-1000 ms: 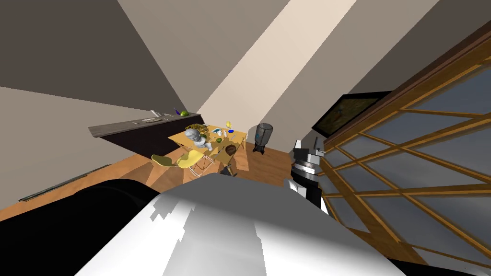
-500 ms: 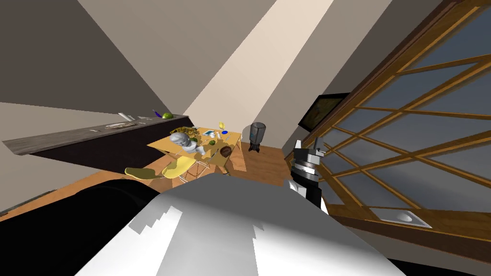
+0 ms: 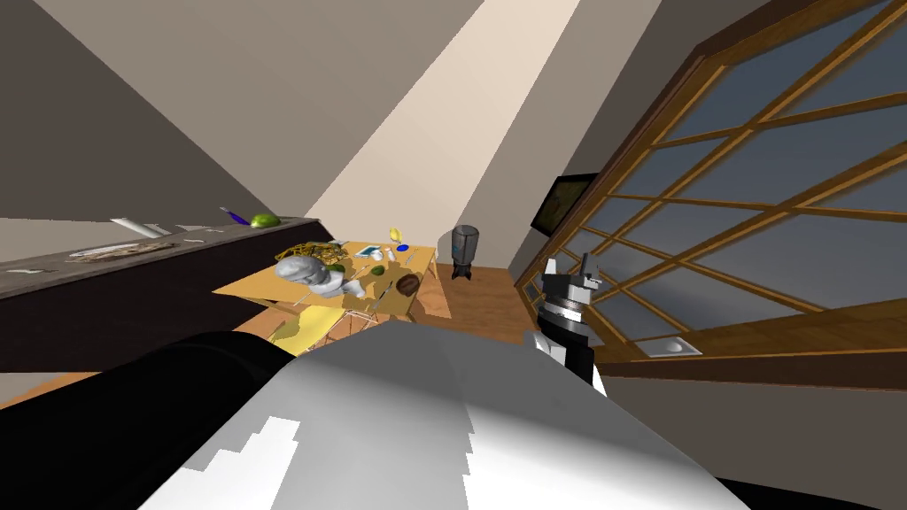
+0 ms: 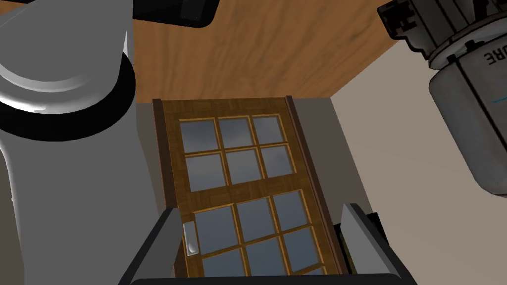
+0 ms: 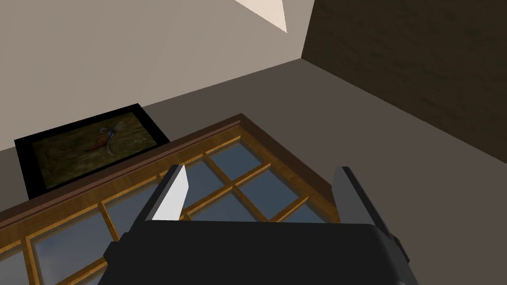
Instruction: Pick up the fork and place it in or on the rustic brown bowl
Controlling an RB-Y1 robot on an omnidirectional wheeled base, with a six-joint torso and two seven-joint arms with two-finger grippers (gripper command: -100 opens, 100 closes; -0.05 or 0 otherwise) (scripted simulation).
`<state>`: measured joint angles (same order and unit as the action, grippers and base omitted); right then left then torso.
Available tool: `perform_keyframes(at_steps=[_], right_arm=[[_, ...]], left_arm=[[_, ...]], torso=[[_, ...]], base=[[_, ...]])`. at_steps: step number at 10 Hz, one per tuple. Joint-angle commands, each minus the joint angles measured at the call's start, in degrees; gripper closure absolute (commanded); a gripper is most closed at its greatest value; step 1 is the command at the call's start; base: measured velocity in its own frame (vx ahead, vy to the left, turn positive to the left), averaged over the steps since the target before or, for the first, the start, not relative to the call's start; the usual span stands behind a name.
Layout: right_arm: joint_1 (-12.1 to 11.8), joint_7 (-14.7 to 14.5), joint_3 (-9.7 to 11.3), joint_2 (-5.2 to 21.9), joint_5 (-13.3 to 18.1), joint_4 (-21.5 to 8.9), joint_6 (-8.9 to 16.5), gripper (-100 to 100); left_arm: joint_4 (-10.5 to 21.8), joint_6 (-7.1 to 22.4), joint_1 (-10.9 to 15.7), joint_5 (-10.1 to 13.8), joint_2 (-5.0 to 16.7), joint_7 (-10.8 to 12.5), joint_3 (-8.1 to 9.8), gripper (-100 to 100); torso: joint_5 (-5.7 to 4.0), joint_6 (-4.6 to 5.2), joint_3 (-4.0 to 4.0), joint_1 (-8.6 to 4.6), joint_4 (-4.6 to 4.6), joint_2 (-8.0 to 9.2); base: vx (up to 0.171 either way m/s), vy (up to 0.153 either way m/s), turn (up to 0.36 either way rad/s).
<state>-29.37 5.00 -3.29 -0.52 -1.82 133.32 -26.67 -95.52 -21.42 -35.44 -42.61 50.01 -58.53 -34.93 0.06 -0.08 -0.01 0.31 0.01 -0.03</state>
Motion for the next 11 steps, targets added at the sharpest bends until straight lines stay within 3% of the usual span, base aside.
perform_keyframes(at_steps=[1,2,3,4,5,6,8,9,10,11], right_arm=[[0.0,0.0,0.0,0.0,0.0,0.0,0.0,0],[0.0,0.0,0.0,0.0,0.0,0.0,0.0,0],[0.0,0.0,0.0,0.0,0.0,0.0,0.0,0],[0.0,0.0,0.0,0.0,0.0,0.0,0.0,0],[0.0,0.0,0.0,0.0,0.0,0.0,0.0,0],[0.0,0.0,0.0,0.0,0.0,0.0,0.0,0],[0.0,0.0,0.0,0.0,0.0,0.0,0.0,0],[0.0,0.0,0.0,0.0,0.0,0.0,0.0,0],[0.0,0.0,0.0,0.0,0.0,0.0,0.0,0],[0.0,0.0,0.0,0.0,0.0,0.0,0.0,0]], left_arm=[[2.5,0.4,0.5,-2.1,2.8,-2.9,-2.30,-100],[2.5,0.4,0.5,-2.1,2.8,-3.5,-2.30,-100],[4.5,0.5,0.7,-3.9,5.0,-5.7,-4.08,-100],[4.5,0.5,0.7,-3.9,5.0,-6.3,-4.08,-100],[6.5,0.6,0.9,-5.7,7.1,-9.1,-5.78,-100],[8.0,0.8,1.1,-7.4,8.8,-10.4,-7.40,-100],[8.5,0.8,1.1,-7.4,9.1,-11.8,-7.40,-100],[10.4,0.9,1.4,-9.0,11.0,-14.1,-8.94,-100],[10.4,0.9,1.4,-9.0,11.0,-14.4,-8.94,-100],[12.2,1.1,1.8,-10.6,12.8,-16.6,-10.39,-100]], torso=[[0.00,0.00,0.00,0.00,0.00,0.00],[-0.01,0.03,0.00,0.02,0.00,0.00],[0.00,-0.02,-0.01,0.01,0.00,-0.02],[0.00,0.03,-0.02,0.03,-0.01,-0.04],[0.01,-0.01,-0.03,0.04,-0.01,-0.05],[0.00,0.02,-0.03,0.05,-0.01,-0.05],[0.04,-0.03,-0.04,0.19,-0.01,-0.07],[0.02,-0.06,-0.02,0.06,-0.01,-0.04],[0.00,0.03,-0.03,0.02,-0.01,-0.07],[0.00,-0.04,-0.04,0.02,-0.01,-0.07]], base=[[0.010,0.036,-0.336],[0.013,0.038,-0.169],[0.022,0.038,-0.349],[0.017,0.047,-0.216],[0.017,0.047,-0.327],[0.027,0.069,-0.461],[0.009,0.070,-0.113],[0.014,0.034,-0.334],[0.011,0.045,-0.203],[0.018,0.063,-0.310]])
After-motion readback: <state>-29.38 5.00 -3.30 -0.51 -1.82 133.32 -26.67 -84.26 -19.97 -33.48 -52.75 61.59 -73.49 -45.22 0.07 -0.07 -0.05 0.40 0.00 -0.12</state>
